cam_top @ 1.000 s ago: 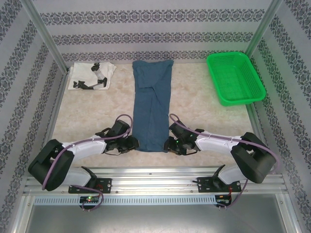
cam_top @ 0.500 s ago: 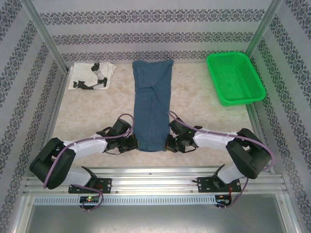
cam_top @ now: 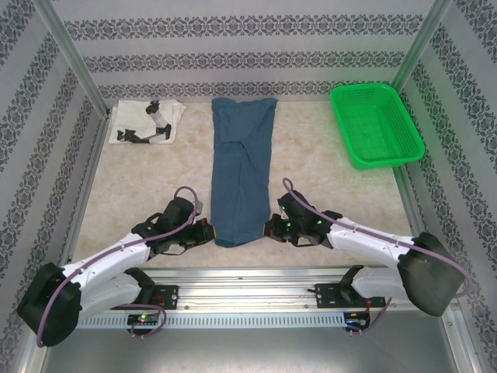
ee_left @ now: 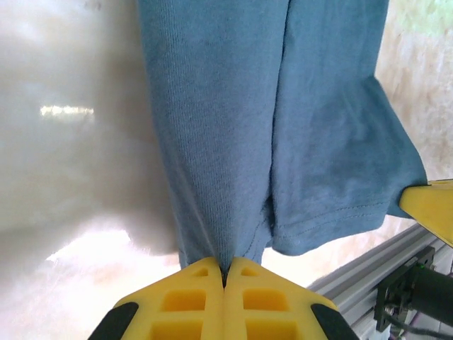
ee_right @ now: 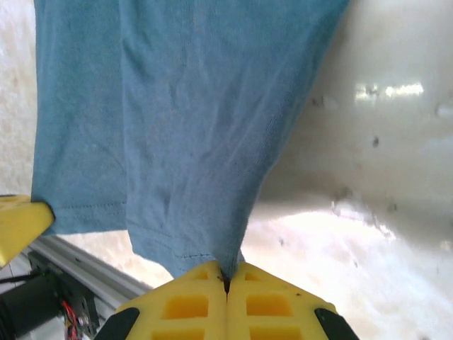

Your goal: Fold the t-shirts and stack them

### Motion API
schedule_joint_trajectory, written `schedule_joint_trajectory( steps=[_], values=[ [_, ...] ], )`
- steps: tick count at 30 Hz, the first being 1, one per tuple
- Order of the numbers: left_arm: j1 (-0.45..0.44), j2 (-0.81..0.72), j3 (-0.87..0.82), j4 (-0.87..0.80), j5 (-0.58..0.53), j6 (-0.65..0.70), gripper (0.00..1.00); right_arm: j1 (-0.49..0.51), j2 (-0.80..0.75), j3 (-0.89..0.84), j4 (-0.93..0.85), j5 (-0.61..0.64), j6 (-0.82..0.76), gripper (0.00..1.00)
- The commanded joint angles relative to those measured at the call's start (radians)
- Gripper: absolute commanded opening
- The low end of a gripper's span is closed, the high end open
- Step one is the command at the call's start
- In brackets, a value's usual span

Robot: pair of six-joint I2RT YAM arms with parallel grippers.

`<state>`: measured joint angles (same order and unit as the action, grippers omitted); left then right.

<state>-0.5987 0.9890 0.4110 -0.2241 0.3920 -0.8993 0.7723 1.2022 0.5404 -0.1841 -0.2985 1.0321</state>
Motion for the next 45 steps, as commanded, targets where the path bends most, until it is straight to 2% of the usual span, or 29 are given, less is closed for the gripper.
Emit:
schedule_joint_trajectory(
  steps=[1, 6, 9, 17, 24, 31, 38, 45],
  values=[
    [-0.022, -0.085, -0.016, -0.096, -0.009, -0.039, 0.00, 0.026, -0.080, -0.055, -0.071, 0.043, 0.050, 0.00],
    [-0.074, -0.171, -0.015, -0.160, -0.032, -0.082, 0.00, 0.060, -0.209, -0.103, -0.108, 0.067, 0.107, 0.00],
    [-0.085, -0.170, 0.012, -0.163, -0.044, -0.085, 0.00, 0.064, -0.246, -0.100, -0.125, 0.085, 0.113, 0.00],
    [-0.085, -0.126, 0.118, -0.185, -0.058, -0.040, 0.00, 0.056, -0.208, -0.030, -0.125, 0.078, 0.085, 0.00],
    [-0.078, -0.011, 0.238, -0.175, -0.033, 0.003, 0.00, -0.030, -0.155, 0.098, -0.162, 0.020, -0.004, 0.00],
    [0.040, 0.051, 0.345, -0.216, -0.025, 0.085, 0.00, -0.147, -0.039, 0.253, -0.222, -0.065, -0.126, 0.00],
    [0.173, 0.189, 0.471, -0.172, 0.059, 0.160, 0.00, -0.248, 0.086, 0.403, -0.251, -0.142, -0.207, 0.00],
    [0.260, 0.313, 0.600, -0.160, 0.093, 0.220, 0.00, -0.322, 0.215, 0.558, -0.297, -0.196, -0.278, 0.00]
  ],
)
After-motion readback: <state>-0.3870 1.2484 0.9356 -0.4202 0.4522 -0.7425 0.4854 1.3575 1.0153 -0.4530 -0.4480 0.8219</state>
